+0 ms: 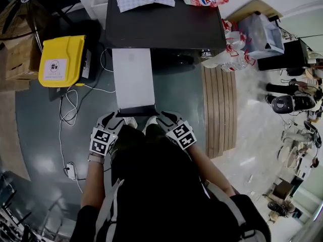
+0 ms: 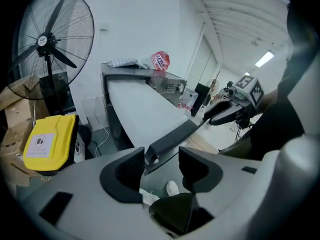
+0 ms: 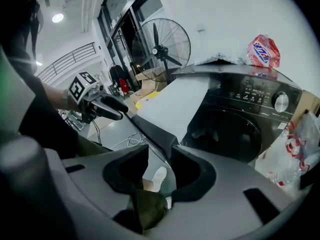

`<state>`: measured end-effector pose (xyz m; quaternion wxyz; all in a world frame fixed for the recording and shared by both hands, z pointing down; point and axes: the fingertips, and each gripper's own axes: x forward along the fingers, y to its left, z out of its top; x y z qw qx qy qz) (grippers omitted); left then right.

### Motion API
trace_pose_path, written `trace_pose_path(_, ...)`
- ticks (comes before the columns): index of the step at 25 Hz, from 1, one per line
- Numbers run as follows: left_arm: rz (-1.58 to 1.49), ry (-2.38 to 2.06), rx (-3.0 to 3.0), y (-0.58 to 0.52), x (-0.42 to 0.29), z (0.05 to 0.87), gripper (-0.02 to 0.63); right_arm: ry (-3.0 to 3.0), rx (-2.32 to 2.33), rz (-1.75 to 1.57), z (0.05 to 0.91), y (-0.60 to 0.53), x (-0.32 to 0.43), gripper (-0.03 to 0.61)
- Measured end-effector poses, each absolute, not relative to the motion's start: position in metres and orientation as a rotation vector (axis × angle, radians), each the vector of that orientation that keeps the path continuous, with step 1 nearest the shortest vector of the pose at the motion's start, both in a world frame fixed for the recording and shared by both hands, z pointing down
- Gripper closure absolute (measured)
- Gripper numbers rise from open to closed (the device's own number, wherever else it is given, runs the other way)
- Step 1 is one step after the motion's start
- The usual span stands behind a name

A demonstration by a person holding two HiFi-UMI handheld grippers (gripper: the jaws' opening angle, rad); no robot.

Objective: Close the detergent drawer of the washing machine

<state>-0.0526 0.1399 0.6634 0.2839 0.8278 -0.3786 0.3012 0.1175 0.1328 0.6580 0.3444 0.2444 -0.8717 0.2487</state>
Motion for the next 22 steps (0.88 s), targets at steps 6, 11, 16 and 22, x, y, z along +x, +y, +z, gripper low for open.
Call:
trace_pose_path(6,0.830,-0.954,2.217,0.137,-0.047,0.674,0.413,-2.246,0.664,0.658,0.663,0.131,0.116,0.439)
trace_pose_path(11,0.847,-0.907,2.229,0.135,-0.044,0.679,0.414,-2.240,0.672,0.658,0.664,0.130,0.111,0.445)
trace_pose_path(16,0.846,-0.865,2.240,0.136,-0.041,0.679,0.429,-2.233,0.682,0.663,0.662,0.127,0.110,0.483)
trace_pose_path(22,0.864,-0.817,2.255,0.136,-0.040,0.677,0.445,-2.224,0.707,0.677,0.658,0.125,0.111,0.491)
